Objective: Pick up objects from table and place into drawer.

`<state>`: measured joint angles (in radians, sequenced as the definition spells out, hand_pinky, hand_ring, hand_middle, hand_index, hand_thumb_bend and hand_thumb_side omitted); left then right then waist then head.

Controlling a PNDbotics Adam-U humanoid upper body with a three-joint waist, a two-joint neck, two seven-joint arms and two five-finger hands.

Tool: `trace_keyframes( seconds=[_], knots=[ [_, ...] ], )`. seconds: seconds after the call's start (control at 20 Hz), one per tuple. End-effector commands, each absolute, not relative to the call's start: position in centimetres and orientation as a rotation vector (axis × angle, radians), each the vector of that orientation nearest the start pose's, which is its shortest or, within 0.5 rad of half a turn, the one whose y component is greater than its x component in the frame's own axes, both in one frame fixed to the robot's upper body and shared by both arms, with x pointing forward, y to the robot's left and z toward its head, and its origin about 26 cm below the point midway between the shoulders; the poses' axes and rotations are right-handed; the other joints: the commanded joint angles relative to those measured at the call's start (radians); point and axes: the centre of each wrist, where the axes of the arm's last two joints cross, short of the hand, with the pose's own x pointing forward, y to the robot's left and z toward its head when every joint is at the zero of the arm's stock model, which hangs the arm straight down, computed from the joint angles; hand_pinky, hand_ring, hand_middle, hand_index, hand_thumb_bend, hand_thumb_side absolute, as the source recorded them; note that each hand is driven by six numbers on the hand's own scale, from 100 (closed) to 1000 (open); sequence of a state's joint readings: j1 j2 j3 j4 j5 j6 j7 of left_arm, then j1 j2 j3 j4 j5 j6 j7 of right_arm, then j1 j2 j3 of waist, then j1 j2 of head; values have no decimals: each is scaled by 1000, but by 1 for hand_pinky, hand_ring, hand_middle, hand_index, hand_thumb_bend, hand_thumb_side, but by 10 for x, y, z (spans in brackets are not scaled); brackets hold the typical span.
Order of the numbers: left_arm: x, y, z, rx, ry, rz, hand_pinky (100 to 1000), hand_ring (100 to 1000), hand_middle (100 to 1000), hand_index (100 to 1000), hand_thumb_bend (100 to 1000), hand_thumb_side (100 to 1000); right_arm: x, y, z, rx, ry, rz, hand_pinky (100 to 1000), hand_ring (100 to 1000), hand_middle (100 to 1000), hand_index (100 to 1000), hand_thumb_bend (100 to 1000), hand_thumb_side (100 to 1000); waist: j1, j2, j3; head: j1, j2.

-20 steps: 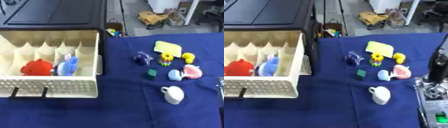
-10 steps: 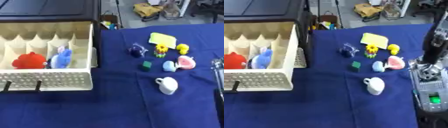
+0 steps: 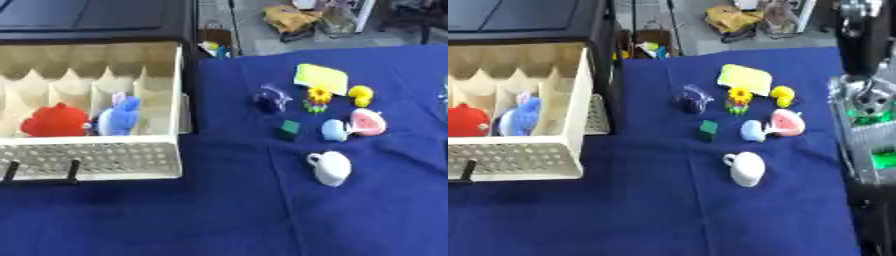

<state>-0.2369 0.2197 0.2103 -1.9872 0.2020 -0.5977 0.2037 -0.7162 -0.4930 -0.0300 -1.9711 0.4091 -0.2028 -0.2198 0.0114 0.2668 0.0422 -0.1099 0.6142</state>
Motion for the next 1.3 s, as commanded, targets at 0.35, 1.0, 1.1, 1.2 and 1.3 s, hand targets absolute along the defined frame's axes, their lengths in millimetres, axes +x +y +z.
trace_keyframes(
  seconds=[0.35, 1.0, 1.1, 1.2, 1.3],
  knots=[
    [289, 306, 187, -135, 3415, -278, 430, 486, 461, 685, 167, 1000, 341, -265, 384, 1255, 2857, -1115, 784, 875, 821, 901, 438, 887, -2, -30, 6, -9, 7],
    [287, 307, 184, -142, 3431, -260, 430, 485, 462, 684, 167, 1000, 420, -306, 387, 1579, 2406, -1975, 804, 893, 864, 943, 512, 792, -5, -44, 3, -12, 2],
    [287, 307, 183, -141, 3433, -258, 430, 485, 462, 684, 167, 1000, 430, -311, 382, 1610, 2361, -2053, 810, 899, 866, 945, 529, 749, -4, -45, 3, -14, 0],
    [287, 307, 183, -141, 3434, -259, 430, 485, 462, 684, 167, 1000, 439, -315, 376, 1632, 2322, -2132, 814, 903, 866, 945, 537, 716, -3, -46, 3, -16, -3],
    [287, 307, 182, -141, 3435, -259, 429, 485, 462, 684, 168, 1000, 447, -317, 369, 1647, 2282, -2204, 818, 906, 869, 947, 545, 694, -1, -46, 5, -17, -4]
  ],
)
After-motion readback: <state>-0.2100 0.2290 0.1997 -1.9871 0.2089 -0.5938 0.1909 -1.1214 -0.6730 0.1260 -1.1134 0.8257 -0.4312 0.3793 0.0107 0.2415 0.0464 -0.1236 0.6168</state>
